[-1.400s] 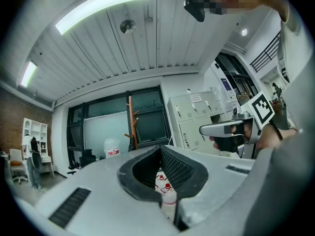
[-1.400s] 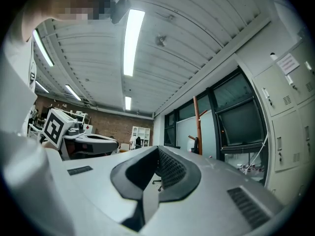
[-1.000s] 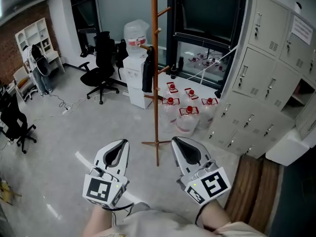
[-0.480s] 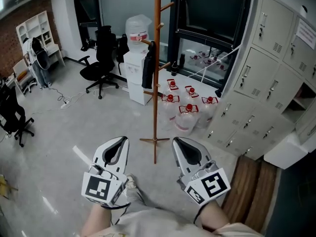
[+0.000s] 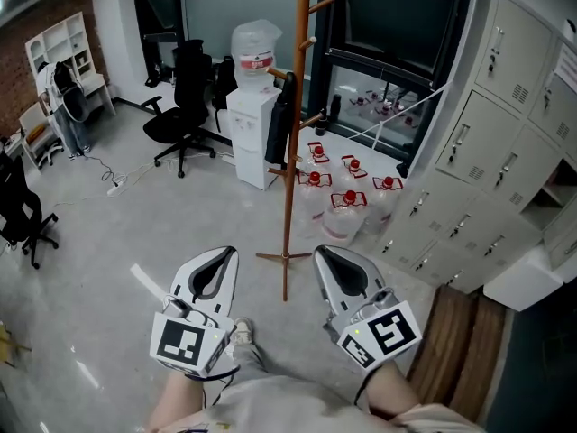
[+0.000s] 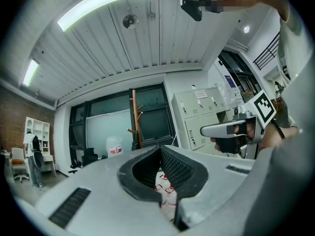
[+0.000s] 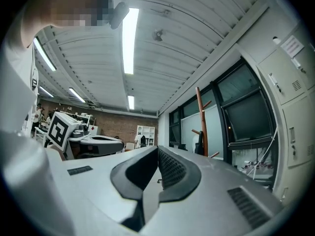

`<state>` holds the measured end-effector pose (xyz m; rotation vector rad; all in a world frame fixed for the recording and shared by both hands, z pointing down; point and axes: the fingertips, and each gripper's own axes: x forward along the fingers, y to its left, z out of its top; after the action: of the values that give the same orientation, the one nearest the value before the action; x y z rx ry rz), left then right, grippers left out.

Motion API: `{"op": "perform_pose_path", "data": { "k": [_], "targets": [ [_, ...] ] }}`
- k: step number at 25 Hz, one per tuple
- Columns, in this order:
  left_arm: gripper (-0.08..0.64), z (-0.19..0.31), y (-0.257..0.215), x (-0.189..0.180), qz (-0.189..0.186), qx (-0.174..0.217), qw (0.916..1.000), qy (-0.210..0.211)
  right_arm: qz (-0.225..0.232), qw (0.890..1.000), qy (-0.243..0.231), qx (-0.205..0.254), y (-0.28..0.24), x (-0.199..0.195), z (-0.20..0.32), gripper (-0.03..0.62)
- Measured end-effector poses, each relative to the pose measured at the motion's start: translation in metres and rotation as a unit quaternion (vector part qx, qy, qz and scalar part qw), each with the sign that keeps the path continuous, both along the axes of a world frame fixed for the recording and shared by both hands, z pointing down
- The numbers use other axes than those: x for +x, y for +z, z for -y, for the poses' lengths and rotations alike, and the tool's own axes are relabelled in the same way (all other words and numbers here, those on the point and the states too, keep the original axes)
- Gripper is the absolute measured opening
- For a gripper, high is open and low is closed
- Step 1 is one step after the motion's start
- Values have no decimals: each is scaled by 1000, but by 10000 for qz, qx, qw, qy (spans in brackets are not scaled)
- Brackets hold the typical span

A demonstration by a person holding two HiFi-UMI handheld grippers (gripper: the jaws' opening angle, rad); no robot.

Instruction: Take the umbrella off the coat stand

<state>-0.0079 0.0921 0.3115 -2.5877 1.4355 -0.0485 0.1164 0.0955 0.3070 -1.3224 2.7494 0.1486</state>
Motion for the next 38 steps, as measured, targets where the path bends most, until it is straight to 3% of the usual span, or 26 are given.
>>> {"op": "perform_pose_path", "data": {
  "k": [6,12,20,38],
  "targets": [
    [8,48,0,-18,-28,-15,9999,126,-112,9999,106,-55,3,-19,41,8],
    [8,99,2,-39,-28,-18,9996,288,272,9987,406,165,-11,-28,88,8],
    [8,173,14,-72,-35,-134,9986,513,71,9975,709,37,-1,-62,161,8],
    [8,319,-8,-98,41,-181,9924,1214,-40,9914,1306,-84,-18,-102,292,8]
  ]
}}
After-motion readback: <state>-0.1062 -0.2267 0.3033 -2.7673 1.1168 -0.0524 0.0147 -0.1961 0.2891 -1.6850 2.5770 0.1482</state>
